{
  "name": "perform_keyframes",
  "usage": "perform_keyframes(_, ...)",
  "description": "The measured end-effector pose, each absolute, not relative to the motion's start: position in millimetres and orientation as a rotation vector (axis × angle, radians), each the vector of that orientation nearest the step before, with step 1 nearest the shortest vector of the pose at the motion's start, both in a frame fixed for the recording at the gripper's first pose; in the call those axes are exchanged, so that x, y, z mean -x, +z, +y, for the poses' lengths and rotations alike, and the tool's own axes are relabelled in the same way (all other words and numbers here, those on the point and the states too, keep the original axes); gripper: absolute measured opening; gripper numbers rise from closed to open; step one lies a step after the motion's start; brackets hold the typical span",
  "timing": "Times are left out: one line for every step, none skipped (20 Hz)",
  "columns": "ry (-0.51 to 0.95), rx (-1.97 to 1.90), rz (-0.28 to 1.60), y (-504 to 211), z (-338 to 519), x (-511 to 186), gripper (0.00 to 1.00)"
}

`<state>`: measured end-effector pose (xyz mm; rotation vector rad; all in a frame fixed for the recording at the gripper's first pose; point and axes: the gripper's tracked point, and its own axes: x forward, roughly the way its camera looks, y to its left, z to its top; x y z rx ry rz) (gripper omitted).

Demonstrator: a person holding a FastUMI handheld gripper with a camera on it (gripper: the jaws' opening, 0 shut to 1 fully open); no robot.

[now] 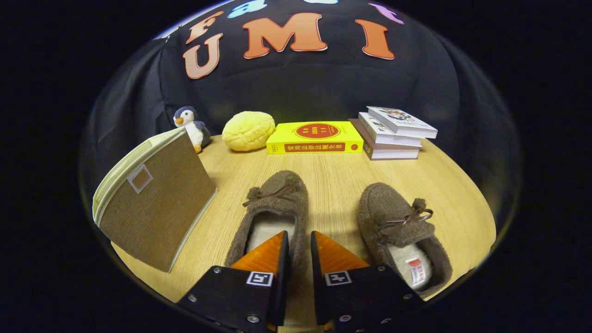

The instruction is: Open the storage box then place both shoes into the box .Put the left shoe in first, then the right shoe, with the right side of both shoes facing outward in a uniform manner.

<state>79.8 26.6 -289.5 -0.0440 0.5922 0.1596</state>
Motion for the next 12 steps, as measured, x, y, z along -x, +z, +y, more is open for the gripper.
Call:
perform_keyframes(0.140,0.049,0.599,-290.5,20.4,-78.9,0.14)
perform_keyframes(0.147,0.045,0.605,-290.7,21.9,-77.2,0.07)
perform_keyframes(0.144,0.048,0.606,-289.0,22.6,-76.1,0.02)
perform_keyframes(0.144,0.057,0.611,-288.8,21.6,-74.3,0.01)
perform_keyframes(0.139,0.057,0.616,-287.2,20.8,-70.8,0.01)
perform_keyframes(0.134,0.050,0.617,-283.1,20.2,-68.6,0.01)
perform_keyframes(0.129,0.041,0.609,-277.1,19.8,-66.6,0.01)
perform_keyframes(0.122,0.040,0.607,-270.7,18.4,-65.3,0.01)
perform_keyframes(0.115,0.040,0.604,-265.4,18.0,-63.0,0.01)
perform_keyframes(0.109,0.043,0.599,-258.6,17.1,-60.9,0.00)
perform_keyframes(0.105,0.045,0.594,-252.0,17.9,-59.4,0.00)
perform_keyframes(0.103,0.051,0.586,-246.4,18.8,-58.4,0.00)
